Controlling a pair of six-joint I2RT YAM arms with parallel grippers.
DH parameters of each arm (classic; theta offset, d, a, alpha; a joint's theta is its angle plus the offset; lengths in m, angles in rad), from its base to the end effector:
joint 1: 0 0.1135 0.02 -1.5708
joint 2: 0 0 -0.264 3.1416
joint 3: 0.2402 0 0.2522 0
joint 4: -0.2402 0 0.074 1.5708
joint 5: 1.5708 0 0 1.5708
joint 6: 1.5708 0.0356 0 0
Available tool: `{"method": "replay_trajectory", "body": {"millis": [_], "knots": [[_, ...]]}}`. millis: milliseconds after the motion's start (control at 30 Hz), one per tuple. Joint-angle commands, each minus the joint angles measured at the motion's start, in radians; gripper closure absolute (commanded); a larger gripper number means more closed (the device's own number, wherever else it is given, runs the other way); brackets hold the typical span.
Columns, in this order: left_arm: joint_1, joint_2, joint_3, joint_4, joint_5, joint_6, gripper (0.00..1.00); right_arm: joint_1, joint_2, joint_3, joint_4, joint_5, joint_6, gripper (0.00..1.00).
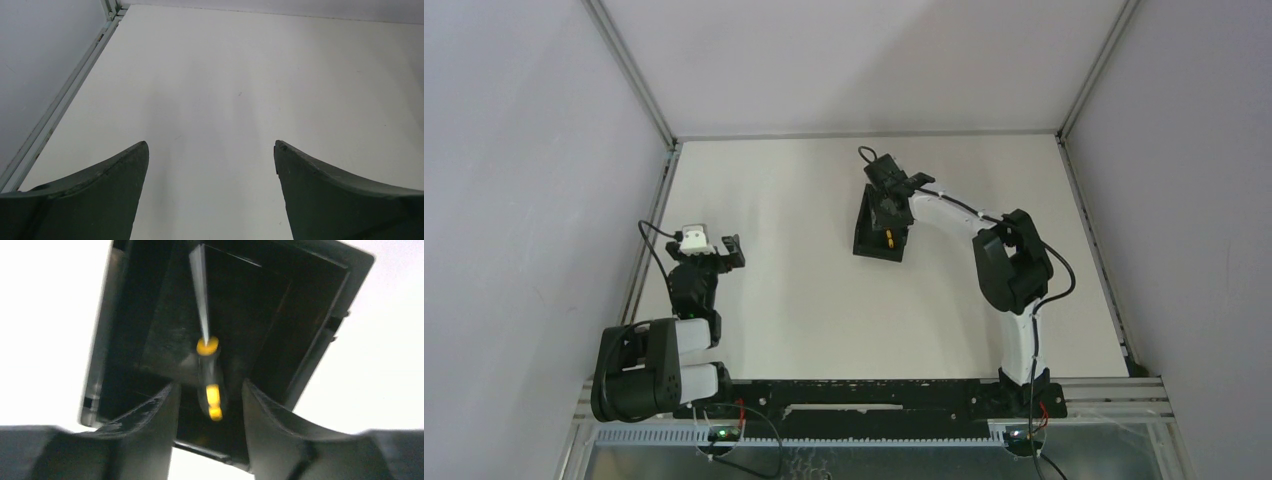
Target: Put the screwdriver in the bin
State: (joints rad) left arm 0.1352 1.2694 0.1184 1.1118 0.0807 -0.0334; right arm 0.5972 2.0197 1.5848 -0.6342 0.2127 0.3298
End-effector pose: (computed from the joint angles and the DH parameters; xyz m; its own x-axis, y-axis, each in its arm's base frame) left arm 0.2042 0.0249 0.1621 -0.0370 -0.0386 -0.9986 -0.0558 0.9978 -0.0365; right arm 0.3634 0.2380 0.2072 -0.8368 -0.1862 -0.5149 -0.2058 0.9784 -0.0194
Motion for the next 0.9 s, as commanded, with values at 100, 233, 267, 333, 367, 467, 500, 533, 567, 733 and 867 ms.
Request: {"method": "replay_trajectory", "body": {"millis": [100, 233, 267, 333, 367, 467, 500, 533, 567, 733, 867], "knots": [[-0.006, -0.009, 0.039, 0.019, -0.004, 0.020, 0.00, 0.023, -0.019, 0.066, 0.019, 0.047, 0.018, 0.27], [-0.006, -0.009, 0.040, 0.019, -0.004, 0.020, 0.00, 0.035, -0.061, 0.089, -0.006, 0.054, 0.006, 0.26], [-0.006, -0.009, 0.040, 0.019, -0.004, 0.020, 0.00, 0.036, -0.079, 0.093, -0.012, 0.057, 0.003, 0.26], [-0.006, -0.010, 0.039, 0.019, -0.004, 0.020, 0.00, 0.036, -0.129, 0.085, -0.018, 0.062, -0.003, 0.17], [-0.006, -0.009, 0.041, 0.019, -0.004, 0.020, 0.00, 0.035, -0.162, 0.076, -0.016, 0.070, -0.006, 0.11], [-0.006, -0.009, 0.040, 0.019, -0.004, 0.020, 0.00, 0.017, -0.270, 0.013, -0.009, 0.106, -0.013, 0.00], [-0.006, -0.011, 0.040, 0.019, -0.004, 0.020, 0.00, 0.004, -0.309, -0.021, -0.007, 0.109, -0.016, 0.00], [-0.006, -0.009, 0.040, 0.019, -0.004, 0.020, 0.00, -0.016, -0.366, -0.059, 0.006, 0.101, -0.021, 0.00], [-0.006, -0.010, 0.040, 0.019, -0.004, 0.020, 0.00, -0.044, -0.410, -0.111, 0.024, 0.085, -0.030, 0.00], [-0.006, -0.009, 0.040, 0.019, -0.004, 0.020, 0.00, -0.288, -0.604, -0.416, 0.174, -0.099, -0.091, 0.00], [-0.006, -0.010, 0.040, 0.019, -0.004, 0.020, 0.00, -0.532, -0.672, -0.595, 0.341, -0.255, -0.141, 0.00]]}}
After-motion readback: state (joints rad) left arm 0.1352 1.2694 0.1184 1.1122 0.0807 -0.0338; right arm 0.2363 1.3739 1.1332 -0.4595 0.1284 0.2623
